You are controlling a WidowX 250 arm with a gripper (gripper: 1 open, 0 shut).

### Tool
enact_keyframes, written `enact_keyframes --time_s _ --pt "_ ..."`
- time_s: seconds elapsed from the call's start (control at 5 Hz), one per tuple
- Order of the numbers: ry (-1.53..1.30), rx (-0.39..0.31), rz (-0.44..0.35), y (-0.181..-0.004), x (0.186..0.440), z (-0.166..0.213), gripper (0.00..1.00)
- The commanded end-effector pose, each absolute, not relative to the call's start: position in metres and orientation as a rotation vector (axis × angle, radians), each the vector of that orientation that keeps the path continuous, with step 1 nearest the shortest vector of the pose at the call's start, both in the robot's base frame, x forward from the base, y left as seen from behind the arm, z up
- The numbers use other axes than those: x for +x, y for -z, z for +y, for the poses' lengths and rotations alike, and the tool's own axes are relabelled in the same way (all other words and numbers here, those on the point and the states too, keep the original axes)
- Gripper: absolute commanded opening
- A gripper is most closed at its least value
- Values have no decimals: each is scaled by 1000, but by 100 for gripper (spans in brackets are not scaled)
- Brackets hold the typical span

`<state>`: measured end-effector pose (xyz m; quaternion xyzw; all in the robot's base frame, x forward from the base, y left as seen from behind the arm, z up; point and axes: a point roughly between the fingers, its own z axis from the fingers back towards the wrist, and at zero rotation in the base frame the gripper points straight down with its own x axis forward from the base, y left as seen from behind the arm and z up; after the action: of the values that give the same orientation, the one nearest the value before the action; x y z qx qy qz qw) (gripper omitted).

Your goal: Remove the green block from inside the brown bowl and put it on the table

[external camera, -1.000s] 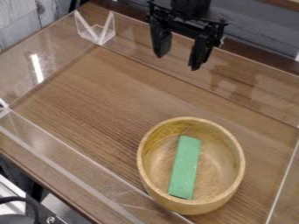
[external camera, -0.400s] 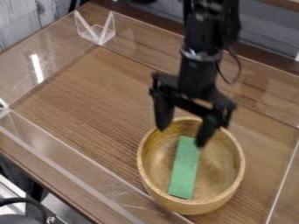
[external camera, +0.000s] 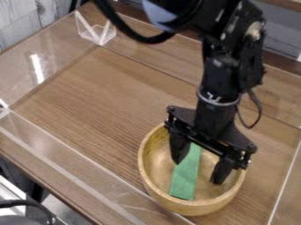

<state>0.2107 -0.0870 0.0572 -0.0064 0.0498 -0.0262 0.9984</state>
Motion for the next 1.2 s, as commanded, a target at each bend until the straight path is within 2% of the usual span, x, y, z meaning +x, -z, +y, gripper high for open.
enact_keyframes --time_s 0.0,1.0 --pt "80 -40 42 -58 216 -91 100" --pt "95 -60 21 -26 221 -85 100"
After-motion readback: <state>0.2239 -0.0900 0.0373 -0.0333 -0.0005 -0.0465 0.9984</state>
